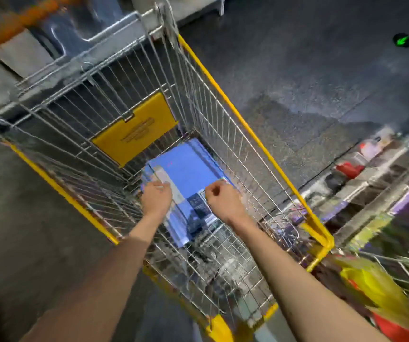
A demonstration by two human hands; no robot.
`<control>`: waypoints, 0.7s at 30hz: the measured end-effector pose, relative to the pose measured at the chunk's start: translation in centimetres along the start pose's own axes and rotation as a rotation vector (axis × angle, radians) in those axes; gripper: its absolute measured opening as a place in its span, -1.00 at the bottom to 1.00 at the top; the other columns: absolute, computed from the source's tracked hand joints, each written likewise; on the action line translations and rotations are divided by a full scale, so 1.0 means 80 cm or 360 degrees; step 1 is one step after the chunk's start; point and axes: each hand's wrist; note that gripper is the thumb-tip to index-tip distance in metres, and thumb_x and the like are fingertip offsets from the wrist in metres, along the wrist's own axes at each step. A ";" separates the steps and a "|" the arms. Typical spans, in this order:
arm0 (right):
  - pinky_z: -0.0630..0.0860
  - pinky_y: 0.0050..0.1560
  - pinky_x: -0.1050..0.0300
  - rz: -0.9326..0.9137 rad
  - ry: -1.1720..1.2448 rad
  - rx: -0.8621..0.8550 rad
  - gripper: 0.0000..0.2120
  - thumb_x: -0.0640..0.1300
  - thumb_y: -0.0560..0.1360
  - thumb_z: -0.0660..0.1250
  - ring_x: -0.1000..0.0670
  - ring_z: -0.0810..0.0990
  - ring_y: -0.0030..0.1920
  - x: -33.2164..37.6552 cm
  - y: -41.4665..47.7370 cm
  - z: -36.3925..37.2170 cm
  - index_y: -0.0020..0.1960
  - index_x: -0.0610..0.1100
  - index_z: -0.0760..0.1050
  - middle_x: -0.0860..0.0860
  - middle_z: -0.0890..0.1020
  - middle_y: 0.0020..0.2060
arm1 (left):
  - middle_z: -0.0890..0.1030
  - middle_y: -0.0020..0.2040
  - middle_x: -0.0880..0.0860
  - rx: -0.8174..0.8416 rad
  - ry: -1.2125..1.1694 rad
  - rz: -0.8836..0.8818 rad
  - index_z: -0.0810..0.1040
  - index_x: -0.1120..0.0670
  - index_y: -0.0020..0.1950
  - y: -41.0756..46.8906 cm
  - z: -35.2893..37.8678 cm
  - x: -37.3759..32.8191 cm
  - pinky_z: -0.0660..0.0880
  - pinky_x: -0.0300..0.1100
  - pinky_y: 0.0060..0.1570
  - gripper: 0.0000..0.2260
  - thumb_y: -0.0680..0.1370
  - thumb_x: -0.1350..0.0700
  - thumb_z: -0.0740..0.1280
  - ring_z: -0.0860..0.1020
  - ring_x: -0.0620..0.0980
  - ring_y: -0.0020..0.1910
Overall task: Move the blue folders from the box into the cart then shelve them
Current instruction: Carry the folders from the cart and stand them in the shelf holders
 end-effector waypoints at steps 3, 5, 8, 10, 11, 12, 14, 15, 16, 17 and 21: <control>0.40 -0.13 0.09 0.0108 -0.0198 0.0150 -0.78 -0.16 0.60 0.20 -0.12 0.54 -0.11 -0.021 0.031 0.036 -0.03 -0.27 0.56 -0.21 0.65 -0.10 | 0.58 0.17 0.36 0.0176 -0.0006 -0.0045 0.46 0.40 0.25 0.039 0.027 0.014 0.51 -0.09 0.01 -0.69 0.65 0.17 0.26 0.58 0.22 0.06; 0.42 -0.13 0.11 0.0206 -0.0208 0.0156 -0.79 -0.16 0.59 0.21 -0.14 0.58 -0.08 -0.030 0.055 0.065 0.00 -0.27 0.56 -0.20 0.66 -0.08 | 0.58 0.01 0.40 0.0165 -0.0106 -0.0115 0.48 0.41 0.19 0.072 0.045 0.022 0.50 0.00 0.00 -0.69 0.60 0.18 0.28 0.60 0.24 -0.01; 0.50 -0.06 0.03 0.0325 -0.0190 0.0147 -0.83 -0.19 0.56 0.24 -0.20 0.62 -0.05 -0.035 0.082 0.099 -0.03 -0.27 0.57 -0.22 0.67 -0.08 | 0.60 0.06 0.36 0.0208 -0.0223 -0.0167 0.54 0.35 0.23 0.102 0.052 0.029 0.51 -0.02 0.03 -0.73 0.60 0.21 0.28 0.61 0.26 0.10; 0.49 -0.07 0.06 0.0337 -0.0200 0.0153 -0.88 -0.21 0.55 0.25 -0.18 0.62 -0.06 -0.038 0.101 0.119 -0.05 -0.23 0.54 -0.20 0.67 -0.08 | 0.50 0.33 0.31 0.0206 -0.0044 -0.0259 0.38 0.35 0.41 0.121 0.060 0.040 0.37 -0.06 0.20 -0.58 0.67 0.08 0.23 0.50 0.23 0.31; 0.50 -0.07 0.07 0.0337 -0.0212 0.0150 -0.91 -0.21 0.56 0.25 -0.16 0.61 -0.07 -0.040 0.109 0.127 -0.04 -0.19 0.53 -0.19 0.67 -0.08 | 0.47 0.39 0.30 0.0218 0.0029 -0.0259 0.33 0.35 0.45 0.133 0.070 0.049 0.31 -0.08 0.22 -0.53 0.67 0.05 0.23 0.46 0.22 0.35; 0.51 -0.06 0.08 0.0332 -0.0215 0.0134 -0.91 -0.20 0.57 0.26 -0.15 0.61 -0.07 -0.044 0.114 0.130 -0.01 -0.18 0.53 -0.18 0.67 -0.06 | 0.44 0.41 0.29 0.0232 0.0043 -0.0270 0.30 0.34 0.46 0.138 0.077 0.052 0.28 -0.10 0.23 -0.51 0.67 0.04 0.24 0.45 0.21 0.37; 0.49 -0.06 0.11 0.0349 -0.0236 0.0104 -0.85 -0.20 0.57 0.27 -0.16 0.63 -0.02 -0.054 0.128 0.142 0.07 -0.23 0.55 -0.18 0.68 -0.02 | 0.44 0.41 0.28 0.0219 0.0001 -0.0351 0.30 0.32 0.45 0.150 0.089 0.055 0.30 -0.09 0.22 -0.52 0.65 0.04 0.26 0.45 0.21 0.36; 0.44 -0.09 0.14 0.0360 -0.0252 0.0091 -0.83 -0.19 0.57 0.28 -0.16 0.62 0.00 -0.058 0.136 0.147 0.10 -0.24 0.55 -0.18 0.68 0.00 | 0.46 0.39 0.27 0.0157 -0.0028 -0.0411 0.32 0.30 0.43 0.157 0.095 0.058 0.32 -0.07 0.23 -0.54 0.64 0.05 0.28 0.46 0.22 0.35; 0.41 -0.09 0.15 0.0375 -0.0265 0.0076 -0.82 -0.18 0.57 0.29 -0.17 0.62 0.01 -0.062 0.141 0.150 0.12 -0.24 0.55 -0.18 0.68 0.01 | 0.47 0.36 0.28 0.0109 -0.0098 -0.0463 0.33 0.30 0.41 0.160 0.099 0.059 0.36 -0.05 0.23 -0.56 0.63 0.06 0.28 0.47 0.24 0.33; 0.42 -0.07 0.14 0.0394 -0.0270 0.0064 -0.81 -0.18 0.57 0.28 -0.18 0.62 0.03 -0.066 0.146 0.153 0.13 -0.24 0.54 -0.19 0.67 0.03 | 0.49 0.33 0.28 0.0085 -0.0157 -0.0472 0.35 0.31 0.38 0.162 0.103 0.064 0.40 -0.04 0.20 -0.58 0.62 0.07 0.29 0.49 0.26 0.30; 0.47 0.08 0.06 0.0438 -0.0240 0.0032 -0.77 -0.15 0.59 0.29 -0.19 0.62 0.09 -0.075 0.161 0.157 0.19 -0.23 0.54 -0.19 0.67 0.06 | 0.51 0.30 0.28 0.0104 -0.0191 -0.0455 0.34 0.31 0.40 0.151 0.117 0.054 0.42 -0.13 0.07 -0.55 0.62 0.07 0.31 0.52 0.24 0.25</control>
Point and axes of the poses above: each hand's wrist, its own y-axis towards the middle knuckle, its own z-axis out of the palm, x = y × z
